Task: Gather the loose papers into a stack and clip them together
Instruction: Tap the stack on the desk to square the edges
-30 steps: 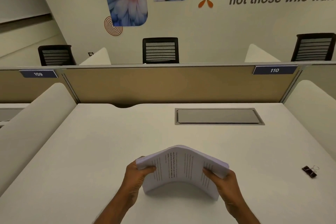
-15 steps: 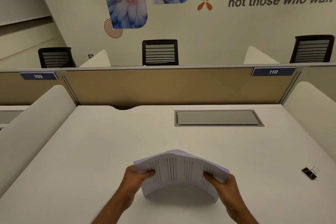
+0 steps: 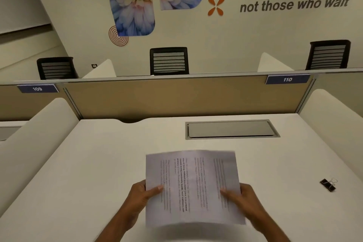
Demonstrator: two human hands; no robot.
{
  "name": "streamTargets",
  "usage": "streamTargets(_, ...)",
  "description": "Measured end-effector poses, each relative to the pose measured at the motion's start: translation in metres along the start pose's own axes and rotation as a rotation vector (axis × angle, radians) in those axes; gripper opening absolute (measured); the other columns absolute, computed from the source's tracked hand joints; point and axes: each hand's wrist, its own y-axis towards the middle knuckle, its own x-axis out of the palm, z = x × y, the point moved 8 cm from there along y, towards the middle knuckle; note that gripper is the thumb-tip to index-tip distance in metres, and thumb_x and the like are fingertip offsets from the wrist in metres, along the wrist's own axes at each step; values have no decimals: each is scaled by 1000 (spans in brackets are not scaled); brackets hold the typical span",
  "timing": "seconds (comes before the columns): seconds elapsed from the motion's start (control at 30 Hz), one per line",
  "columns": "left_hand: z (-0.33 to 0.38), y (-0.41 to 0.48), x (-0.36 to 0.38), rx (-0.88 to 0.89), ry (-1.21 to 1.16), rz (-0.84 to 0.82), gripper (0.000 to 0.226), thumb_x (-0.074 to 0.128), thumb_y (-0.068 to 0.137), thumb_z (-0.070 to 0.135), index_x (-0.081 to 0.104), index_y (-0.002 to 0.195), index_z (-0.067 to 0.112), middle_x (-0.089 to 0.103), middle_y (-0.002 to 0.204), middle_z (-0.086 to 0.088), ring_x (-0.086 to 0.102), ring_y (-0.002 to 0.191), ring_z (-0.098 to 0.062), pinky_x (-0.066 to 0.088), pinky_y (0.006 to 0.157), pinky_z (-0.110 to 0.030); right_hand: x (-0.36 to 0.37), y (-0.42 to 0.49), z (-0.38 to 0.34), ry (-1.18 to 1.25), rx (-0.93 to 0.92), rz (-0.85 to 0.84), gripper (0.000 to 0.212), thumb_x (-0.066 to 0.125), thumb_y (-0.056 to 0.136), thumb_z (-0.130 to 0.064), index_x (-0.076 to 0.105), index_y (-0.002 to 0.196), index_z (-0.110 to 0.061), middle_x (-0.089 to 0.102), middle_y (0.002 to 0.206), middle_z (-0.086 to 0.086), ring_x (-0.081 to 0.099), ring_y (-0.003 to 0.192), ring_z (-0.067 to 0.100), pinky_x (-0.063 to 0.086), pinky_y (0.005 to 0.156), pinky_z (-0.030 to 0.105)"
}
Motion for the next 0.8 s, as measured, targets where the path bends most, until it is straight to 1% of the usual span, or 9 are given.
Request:
streamTargets(0.17, -14, -13, 8, -157, -267, -119, 43, 73, 85, 4, 68, 127, 6, 76, 122, -23, 68, 118, -46, 51, 107, -58, -4, -13, -36, 149, 47, -218, 35, 80, 86, -22, 75, 114, -1, 78, 108, 22, 76, 96, 43, 62, 84, 47)
streamTargets(0.27, -27, -24, 21, -245, -385, -176, 53, 81, 76, -6, 67, 127, 3, 72, 126, -28, 68, 117, -49, 45, 110, -62, -1, -18, -42, 133, 94, -242, 45, 81, 78, -28, 75, 114, -2, 79, 108, 21, 77, 92, 37, 62, 79, 42)
streamTargets(0.37, -31, -28, 19, -234, -406, -160, 74, 86, 60, -4, 65, 131, 1, 71, 127, -29, 66, 120, -50, 42, 112, -64, -2, -21, -43, 121, 142, -271, 46, 81, 78, -25, 74, 117, -3, 79, 111, 19, 77, 96, 36, 61, 80, 40)
streamTargets(0.47, -30, -30, 13, -207, -417, -94, 99, 99, 36, -3, 64, 128, -2, 76, 115, -28, 66, 115, -50, 43, 110, -64, -3, -26, -45, 197, 142, -336, 46, 78, 82, -19, 70, 126, -7, 77, 119, 15, 75, 102, 31, 61, 79, 35)
streamTargets(0.53, -32, -34, 11, -171, -452, -28, 84, 92, 55, -10, 60, 133, -3, 82, 93, -21, 67, 107, -42, 45, 107, -59, -5, -29, -37, 354, 147, -315, 41, 69, 92, -10, 64, 133, -11, 74, 125, 14, 72, 102, 29, 63, 79, 35)
streamTargets(0.6, -39, -41, 17, -181, -538, 22, 75, 81, 69, -12, 57, 139, 0, 82, 88, -20, 66, 107, -40, 42, 110, -59, 6, -34, -25, 626, 185, -281, 45, 62, 92, -5, 61, 136, -11, 72, 128, 17, 66, 101, 34, 63, 85, 41)
streamTargets(0.7, -48, -53, 43, -170, -655, 58, 110, 96, 36, -6, 57, 138, 4, 80, 100, -21, 62, 118, -43, 37, 117, -55, 41, -43, -10, 794, 228, -165, 42, 67, 86, -8, 65, 127, -14, 78, 110, 15, 65, 100, 36, 57, 90, 49)
streamTargets(0.73, -49, -58, 53, -156, -648, 73, 106, 94, 37, -7, 56, 136, 4, 80, 92, -18, 63, 113, -41, 38, 114, -50, 52, -45, -7, 779, 230, -107, 37, 69, 87, -6, 67, 123, -15, 81, 103, 12, 68, 100, 35, 56, 91, 50)
streamTargets(0.8, -50, -70, 68, -145, -661, 83, 70, 78, 68, -14, 55, 132, 6, 80, 72, -14, 63, 94, -34, 45, 97, -48, 66, -48, -6, 711, 201, -10, 32, 71, 88, -1, 69, 116, -17, 82, 99, 8, 73, 99, 32, 60, 85, 47)
